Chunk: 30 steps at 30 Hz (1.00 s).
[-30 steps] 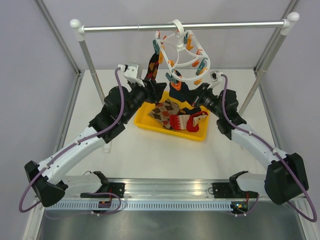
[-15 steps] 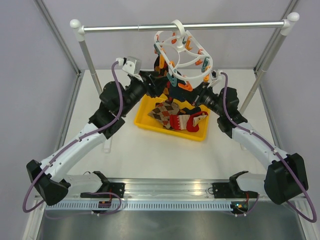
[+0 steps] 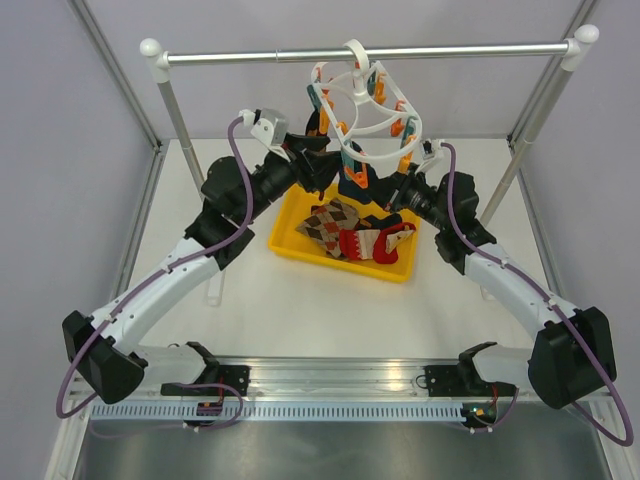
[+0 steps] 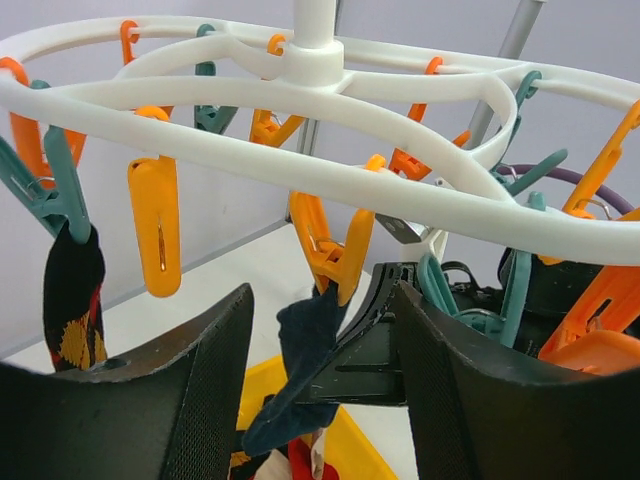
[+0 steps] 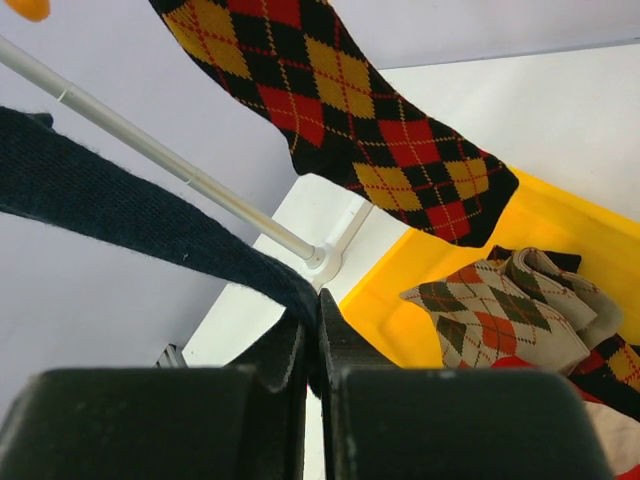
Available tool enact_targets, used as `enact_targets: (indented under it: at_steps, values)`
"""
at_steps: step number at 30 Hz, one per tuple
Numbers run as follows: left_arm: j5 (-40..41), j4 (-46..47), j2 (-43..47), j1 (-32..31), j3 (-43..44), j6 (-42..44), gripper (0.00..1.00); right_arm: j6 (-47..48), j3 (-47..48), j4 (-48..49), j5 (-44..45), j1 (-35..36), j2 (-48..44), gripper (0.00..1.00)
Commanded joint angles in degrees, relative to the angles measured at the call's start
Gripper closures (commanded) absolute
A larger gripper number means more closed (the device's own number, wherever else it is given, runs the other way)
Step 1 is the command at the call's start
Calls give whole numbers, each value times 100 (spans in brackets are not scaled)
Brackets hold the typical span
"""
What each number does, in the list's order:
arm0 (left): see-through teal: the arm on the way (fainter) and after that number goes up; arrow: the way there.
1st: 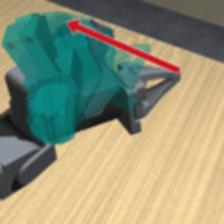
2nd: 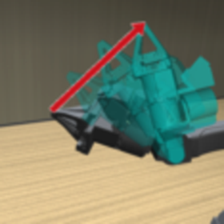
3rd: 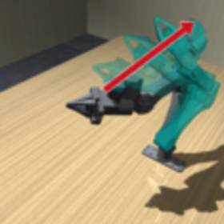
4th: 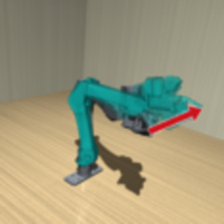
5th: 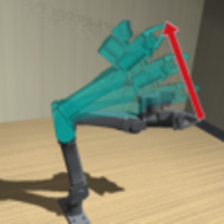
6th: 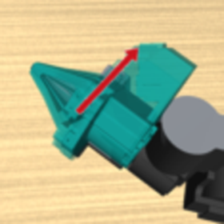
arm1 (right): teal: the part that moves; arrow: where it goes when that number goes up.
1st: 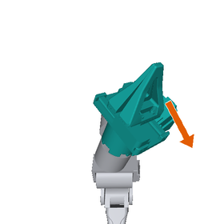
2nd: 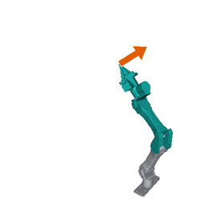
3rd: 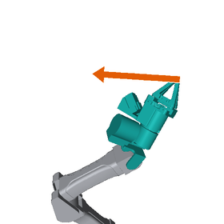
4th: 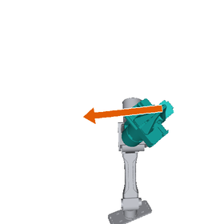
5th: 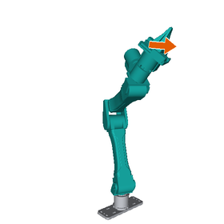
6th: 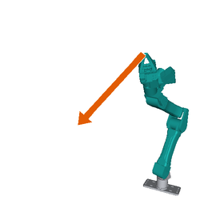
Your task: Remove the socks clipped to the hanger
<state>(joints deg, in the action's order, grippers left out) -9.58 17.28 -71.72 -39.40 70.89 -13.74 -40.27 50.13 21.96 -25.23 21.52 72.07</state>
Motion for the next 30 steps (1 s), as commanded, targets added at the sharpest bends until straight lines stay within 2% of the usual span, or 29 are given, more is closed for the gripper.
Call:
enact_targets:
  at_steps: [1,30]
  values:
    - [-421,495,-113,55,144,126,37,63,243,11,-87,-34,-18,97]
    - [-580,1120,-536,222,504,-296,38,98,252,-121,-166,-60,-97,96]
